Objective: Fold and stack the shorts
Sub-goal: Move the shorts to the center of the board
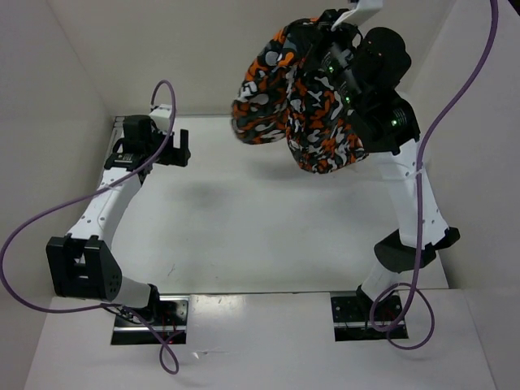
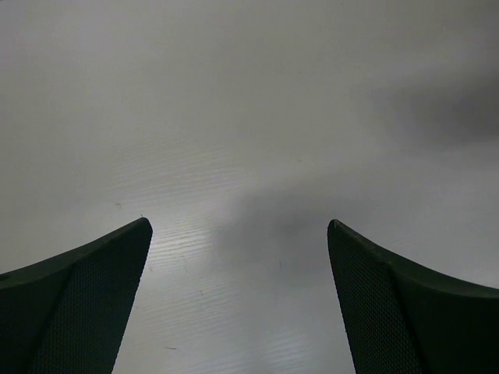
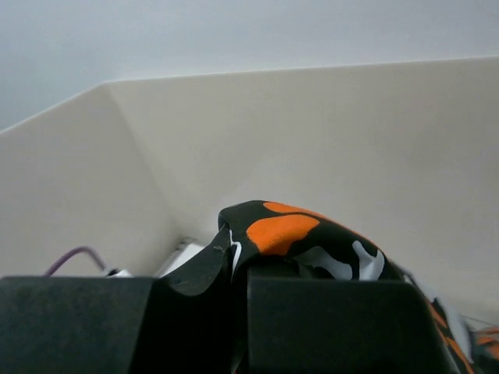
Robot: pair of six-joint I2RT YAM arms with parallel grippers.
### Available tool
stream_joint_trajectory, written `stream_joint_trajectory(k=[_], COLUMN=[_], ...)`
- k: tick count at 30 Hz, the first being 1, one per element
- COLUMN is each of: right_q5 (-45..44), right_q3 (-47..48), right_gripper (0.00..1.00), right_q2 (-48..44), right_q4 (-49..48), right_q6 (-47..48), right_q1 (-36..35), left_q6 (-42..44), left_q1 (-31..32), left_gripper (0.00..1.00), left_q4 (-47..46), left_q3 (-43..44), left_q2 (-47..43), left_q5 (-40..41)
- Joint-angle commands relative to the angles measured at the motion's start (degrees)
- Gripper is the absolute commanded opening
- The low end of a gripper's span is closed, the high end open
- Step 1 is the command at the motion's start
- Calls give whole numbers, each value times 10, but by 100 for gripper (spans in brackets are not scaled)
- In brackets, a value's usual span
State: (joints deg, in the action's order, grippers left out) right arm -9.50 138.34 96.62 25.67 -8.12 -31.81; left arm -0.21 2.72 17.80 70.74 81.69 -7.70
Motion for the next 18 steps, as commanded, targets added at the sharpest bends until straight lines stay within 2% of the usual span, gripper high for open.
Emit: stream_joint_trajectory(k=[1,5,10,11,13,14,15,16,17,18], right_q5=[89,55,104,110,116,130,141,155,168,168], right_q3=[5,-65,-180,-187,-165,-140,-103,-18,11,24], right_gripper=[0,0,1,9,36,58,64,68,76,93], right_q2=[-27,-38,7,25,112,151,235,271,294,303], right_q4=[-26,-42,-55,-55,-20,1,68,102,129,152], right_q6=[-25,-54,-227,-245,-261,-266,-266,-266,-266,-261], right_q1=[-6,2,88,112,134,158,169,181,189,194], left_q6=[2,2,2,2,2,2,2,2,2,2], left_q1=[-17,-32,-38,-38,-38,-44,-44,-44,-44,-44], left_gripper=[100,100,100,100,100,100,100,100,100,100], left_q4=[-24,-24,-30,-30,-37,-27,-19,-9,18,32], left_q3=[24,19,19,19,34,44,70,85,100,112], left_q2=[0,-6,-6,0,28,41,54,78,88,94], left_q5=[26,21,30,44,55,60,70,70,70,64])
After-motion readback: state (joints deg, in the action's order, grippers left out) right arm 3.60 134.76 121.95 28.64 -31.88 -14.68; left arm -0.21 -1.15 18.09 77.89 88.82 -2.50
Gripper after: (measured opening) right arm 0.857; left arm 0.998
